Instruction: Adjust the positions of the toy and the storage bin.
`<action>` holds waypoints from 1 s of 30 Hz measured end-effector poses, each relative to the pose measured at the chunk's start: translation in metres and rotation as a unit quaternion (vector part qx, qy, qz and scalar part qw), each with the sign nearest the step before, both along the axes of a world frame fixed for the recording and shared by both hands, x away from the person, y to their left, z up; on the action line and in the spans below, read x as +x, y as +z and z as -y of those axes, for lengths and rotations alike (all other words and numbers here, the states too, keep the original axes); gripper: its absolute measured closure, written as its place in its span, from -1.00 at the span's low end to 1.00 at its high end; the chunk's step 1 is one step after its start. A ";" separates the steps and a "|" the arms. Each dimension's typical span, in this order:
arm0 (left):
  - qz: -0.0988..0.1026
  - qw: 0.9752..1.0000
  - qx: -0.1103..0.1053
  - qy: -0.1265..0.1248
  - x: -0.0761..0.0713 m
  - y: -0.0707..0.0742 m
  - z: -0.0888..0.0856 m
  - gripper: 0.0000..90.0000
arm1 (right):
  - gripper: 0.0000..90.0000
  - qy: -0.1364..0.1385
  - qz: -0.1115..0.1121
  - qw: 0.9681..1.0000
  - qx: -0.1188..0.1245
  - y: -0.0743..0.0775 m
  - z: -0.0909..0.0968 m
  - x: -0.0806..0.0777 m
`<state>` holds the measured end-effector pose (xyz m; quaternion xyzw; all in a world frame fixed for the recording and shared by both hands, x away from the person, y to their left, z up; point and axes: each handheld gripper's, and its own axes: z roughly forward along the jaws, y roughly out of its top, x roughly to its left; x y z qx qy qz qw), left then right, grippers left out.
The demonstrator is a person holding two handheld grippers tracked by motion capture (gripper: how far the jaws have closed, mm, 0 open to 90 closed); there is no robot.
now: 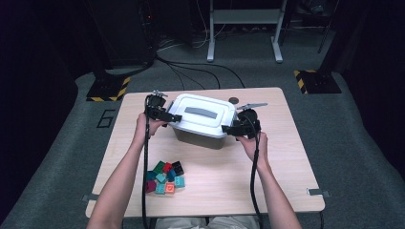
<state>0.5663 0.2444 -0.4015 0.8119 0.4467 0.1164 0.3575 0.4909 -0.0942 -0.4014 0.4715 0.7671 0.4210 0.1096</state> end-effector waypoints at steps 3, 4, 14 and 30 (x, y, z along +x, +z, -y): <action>0.000 1.000 -0.002 -0.002 0.001 0.000 -0.001 -0.80 | -0.16 0.004 -0.004 1.000 0.010 0.000 0.002 -0.001; -0.001 1.000 -0.003 -0.002 0.001 0.000 -0.001 -0.80 | -0.15 0.007 0.001 1.000 0.009 0.000 0.002 -0.001; -0.005 1.000 -0.008 -0.008 0.001 -0.001 -0.004 -0.79 | -0.47 -0.006 0.020 1.000 0.022 0.003 0.008 0.043; -0.008 1.000 -0.010 -0.007 0.005 -0.002 -0.002 -0.82 | -0.44 -0.012 -0.007 1.000 -0.010 -0.003 0.009 0.051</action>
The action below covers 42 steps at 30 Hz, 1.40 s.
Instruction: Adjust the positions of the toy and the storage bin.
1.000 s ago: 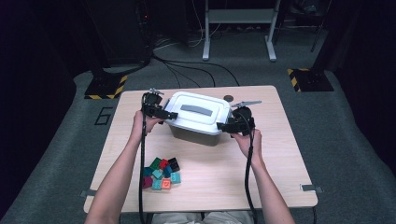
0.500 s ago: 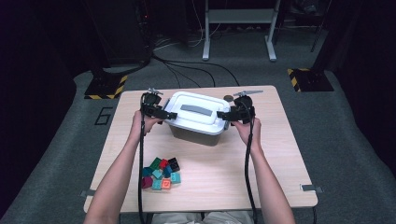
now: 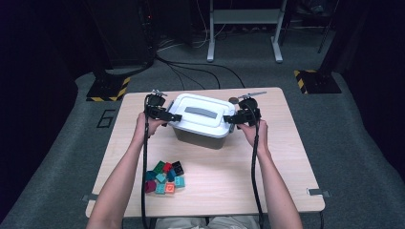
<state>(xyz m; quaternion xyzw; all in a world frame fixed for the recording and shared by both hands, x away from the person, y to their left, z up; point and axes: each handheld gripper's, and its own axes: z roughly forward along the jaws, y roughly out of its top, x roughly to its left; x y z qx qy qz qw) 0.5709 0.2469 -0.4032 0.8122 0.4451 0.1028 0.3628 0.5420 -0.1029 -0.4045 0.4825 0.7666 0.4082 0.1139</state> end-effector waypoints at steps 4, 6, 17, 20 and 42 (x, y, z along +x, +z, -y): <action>0.001 1.000 0.001 -0.001 0.001 0.000 0.001 -0.83 | -0.39 0.011 0.005 1.000 -0.004 0.001 0.000 -0.007; 0.000 1.000 0.002 0.000 0.002 0.000 0.002 -0.85 | -0.40 0.009 -0.001 1.000 -0.002 0.002 -0.001 -0.012; 0.001 1.000 -0.003 0.000 0.003 -0.001 0.002 -0.86 | -0.36 0.023 0.009 1.000 0.008 0.001 -0.001 -0.026; 0.013 1.000 -0.013 0.007 -0.001 0.003 -0.005 -0.81 | -0.43 0.023 0.024 0.999 -0.007 0.002 -0.001 -0.027; 0.040 0.994 0.039 0.094 -0.077 -0.052 -0.097 -1.00 | -0.92 0.119 0.095 0.986 -0.064 0.024 -0.025 -0.022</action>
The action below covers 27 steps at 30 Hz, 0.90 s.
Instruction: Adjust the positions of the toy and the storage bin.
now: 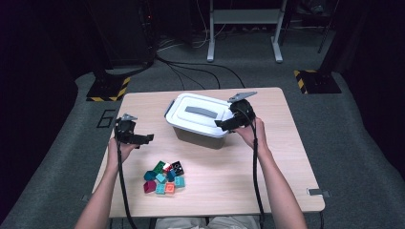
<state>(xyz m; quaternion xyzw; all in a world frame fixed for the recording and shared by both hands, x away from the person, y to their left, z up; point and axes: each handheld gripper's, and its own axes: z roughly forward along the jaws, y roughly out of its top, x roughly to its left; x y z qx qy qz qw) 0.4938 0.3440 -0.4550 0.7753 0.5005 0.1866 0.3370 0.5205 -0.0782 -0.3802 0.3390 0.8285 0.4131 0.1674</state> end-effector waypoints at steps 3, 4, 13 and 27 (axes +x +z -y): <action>-0.008 1.000 0.000 0.010 -0.006 -0.019 -0.009 -1.00 | -0.92 0.009 -0.004 1.000 -0.008 0.000 -0.005 0.003; -0.012 1.000 -0.003 0.014 -0.008 -0.025 -0.011 -1.00 | -0.92 0.009 -0.006 1.000 -0.011 0.000 -0.007 0.004; -0.013 1.000 0.001 0.018 -0.021 -0.057 -0.019 -1.00 | -0.71 0.026 -0.005 0.999 -0.031 0.002 -0.026 0.020; 0.017 1.000 0.018 0.014 -0.031 -0.076 -0.018 -1.00 | -0.23 0.056 -0.021 0.996 -0.068 -0.001 -0.065 0.049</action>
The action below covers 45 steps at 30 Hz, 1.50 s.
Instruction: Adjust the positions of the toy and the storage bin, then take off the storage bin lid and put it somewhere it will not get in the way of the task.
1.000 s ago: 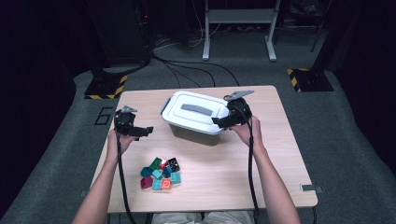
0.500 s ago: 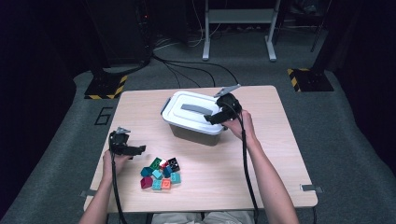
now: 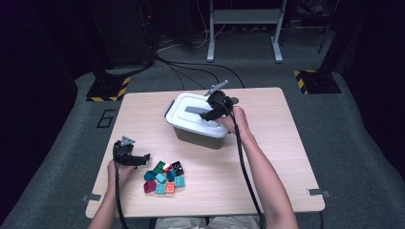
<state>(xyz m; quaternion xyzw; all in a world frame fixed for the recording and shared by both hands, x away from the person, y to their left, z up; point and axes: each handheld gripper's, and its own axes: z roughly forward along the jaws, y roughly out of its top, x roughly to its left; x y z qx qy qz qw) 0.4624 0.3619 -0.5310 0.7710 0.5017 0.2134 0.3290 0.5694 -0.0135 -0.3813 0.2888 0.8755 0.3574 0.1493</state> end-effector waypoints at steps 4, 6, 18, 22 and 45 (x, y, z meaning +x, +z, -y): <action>-0.002 1.000 -0.001 0.004 0.000 0.000 0.000 -1.00 | -0.15 0.008 -0.005 1.000 -0.008 -0.001 -0.007 0.005; 0.000 1.000 -0.006 0.008 0.000 0.000 0.000 -0.99 | -0.11 0.011 -0.004 1.000 -0.010 -0.001 -0.009 0.008; 0.001 1.000 -0.005 0.010 -0.001 0.000 0.000 -0.97 | 0.10 0.013 -0.011 1.000 -0.024 0.000 -0.009 0.013; 0.002 1.000 -0.006 0.010 -0.001 0.000 0.000 -0.97 | 0.20 0.020 -0.015 0.999 -0.026 0.001 -0.011 0.013; 0.004 1.000 -0.008 0.011 -0.001 0.000 0.000 -0.94 | 0.48 0.024 -0.033 0.999 -0.008 0.002 -0.012 0.009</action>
